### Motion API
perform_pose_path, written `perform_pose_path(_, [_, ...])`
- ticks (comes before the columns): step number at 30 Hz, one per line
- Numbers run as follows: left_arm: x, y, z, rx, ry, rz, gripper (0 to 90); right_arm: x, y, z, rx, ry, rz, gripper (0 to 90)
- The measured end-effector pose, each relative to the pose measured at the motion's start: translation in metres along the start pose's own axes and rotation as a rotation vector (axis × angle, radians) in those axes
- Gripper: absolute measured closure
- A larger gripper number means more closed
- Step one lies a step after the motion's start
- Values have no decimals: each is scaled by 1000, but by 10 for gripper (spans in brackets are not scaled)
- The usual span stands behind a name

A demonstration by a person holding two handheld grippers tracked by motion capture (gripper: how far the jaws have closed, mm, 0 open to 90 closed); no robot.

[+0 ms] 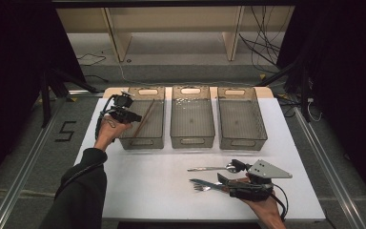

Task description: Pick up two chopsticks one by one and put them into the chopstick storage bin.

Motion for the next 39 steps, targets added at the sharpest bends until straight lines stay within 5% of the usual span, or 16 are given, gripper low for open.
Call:
perform_pose_path(6, [0, -9, 5, 17, 9, 24, 661, 0, 0, 0, 1, 1, 2, 268])
perform_pose_path(16, [9, -31, 15, 93, -7, 78, 365, -1, 0, 2, 5, -1, -2, 268])
perform_pose_path(23, [24, -52, 21, 117, 9, 128, 275, -6, -2, 9, 11, -15, -7, 263])
perform_pose_path(39, [66, -82, 47, 166, 35, 250, 209, -7, 10, 20, -35, -127, -193, 263])
Point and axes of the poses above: each handheld gripper's, and its own axes: y roughly forward along the jaws, x roughly out of its underside, z roughly to its right, the point moved 9 cm from there along y, roughly forward along the jaws, and after that the axes turned 2 degrees about -z, right-handed, at the moved point
